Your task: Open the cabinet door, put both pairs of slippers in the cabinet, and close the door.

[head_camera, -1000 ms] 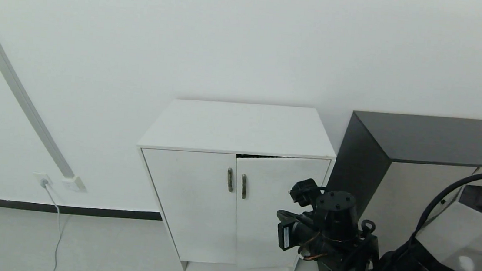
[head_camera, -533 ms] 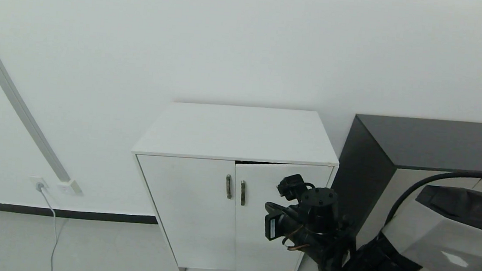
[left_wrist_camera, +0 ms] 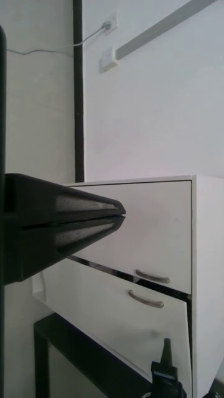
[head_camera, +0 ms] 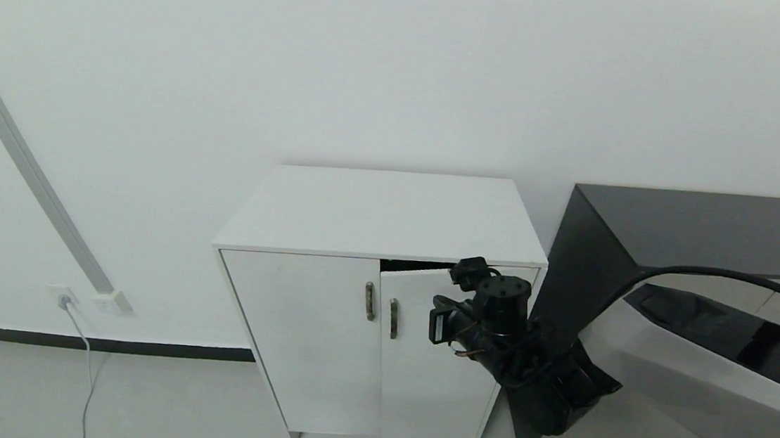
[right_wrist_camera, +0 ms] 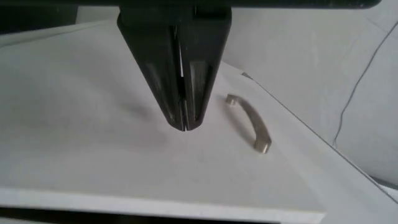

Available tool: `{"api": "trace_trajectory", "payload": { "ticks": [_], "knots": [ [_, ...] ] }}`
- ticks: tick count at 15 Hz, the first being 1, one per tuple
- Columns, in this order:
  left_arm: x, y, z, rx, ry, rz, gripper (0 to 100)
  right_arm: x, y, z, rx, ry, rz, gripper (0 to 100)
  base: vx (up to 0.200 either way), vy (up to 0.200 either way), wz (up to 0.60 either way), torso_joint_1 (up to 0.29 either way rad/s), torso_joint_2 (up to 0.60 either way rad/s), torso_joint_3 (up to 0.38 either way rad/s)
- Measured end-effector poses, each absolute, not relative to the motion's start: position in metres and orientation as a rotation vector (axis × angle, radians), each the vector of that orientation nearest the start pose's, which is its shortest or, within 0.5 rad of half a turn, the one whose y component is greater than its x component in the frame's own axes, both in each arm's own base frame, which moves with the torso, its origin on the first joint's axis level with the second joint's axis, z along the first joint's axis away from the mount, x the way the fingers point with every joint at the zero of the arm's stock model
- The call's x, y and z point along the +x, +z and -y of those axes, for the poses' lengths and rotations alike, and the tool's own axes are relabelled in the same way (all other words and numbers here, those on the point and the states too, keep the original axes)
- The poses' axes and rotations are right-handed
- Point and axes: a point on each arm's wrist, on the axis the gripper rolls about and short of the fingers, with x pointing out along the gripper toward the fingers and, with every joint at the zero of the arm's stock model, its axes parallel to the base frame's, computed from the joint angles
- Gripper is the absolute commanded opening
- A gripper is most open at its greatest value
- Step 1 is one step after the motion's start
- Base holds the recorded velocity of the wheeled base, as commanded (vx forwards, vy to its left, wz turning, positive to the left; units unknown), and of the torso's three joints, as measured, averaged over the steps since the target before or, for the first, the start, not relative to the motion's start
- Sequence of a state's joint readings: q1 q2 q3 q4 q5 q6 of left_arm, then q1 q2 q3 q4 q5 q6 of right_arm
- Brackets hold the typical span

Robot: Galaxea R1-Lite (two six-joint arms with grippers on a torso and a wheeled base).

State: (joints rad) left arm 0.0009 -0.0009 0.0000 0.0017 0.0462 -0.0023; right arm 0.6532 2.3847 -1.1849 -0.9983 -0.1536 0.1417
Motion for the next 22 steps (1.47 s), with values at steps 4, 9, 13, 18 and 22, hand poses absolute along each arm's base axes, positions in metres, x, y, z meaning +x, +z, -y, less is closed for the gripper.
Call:
{"api": "trace_trajectory", "payload": {
  "ticks": [4,9,13,18,22],
  "knots": [
    [-0.023,0.075,-0.001,-0.003,0.048,-0.001,0,0.375,0.051,-0.270,0.056,0.462,-0.231,0,0.000,0.000,0.00,0.000,0.00,0.000],
    [-0.023,0.075,-0.001,-0.003,0.048,0.000,0,0.391,0.050,-0.269,0.064,0.442,-0.218,0,0.000,0.000,0.00,0.000,0.00,0.000],
    [-0.023,0.075,-0.001,-0.003,0.049,-0.001,0,0.398,0.051,-0.268,0.068,0.431,-0.211,0,0.000,0.000,0.00,0.000,0.00,0.000],
    [-0.023,0.075,-0.001,-0.003,0.048,-0.001,0,0.402,0.054,-0.269,0.067,0.429,-0.212,0,0.000,0.000,0.00,0.000,0.00,0.000],
    [-0.023,0.075,-0.001,-0.003,0.048,-0.001,0,0.406,0.052,-0.269,0.069,0.423,-0.207,0,0.000,0.000,0.00,0.000,0.00,0.000]
  ]
}}
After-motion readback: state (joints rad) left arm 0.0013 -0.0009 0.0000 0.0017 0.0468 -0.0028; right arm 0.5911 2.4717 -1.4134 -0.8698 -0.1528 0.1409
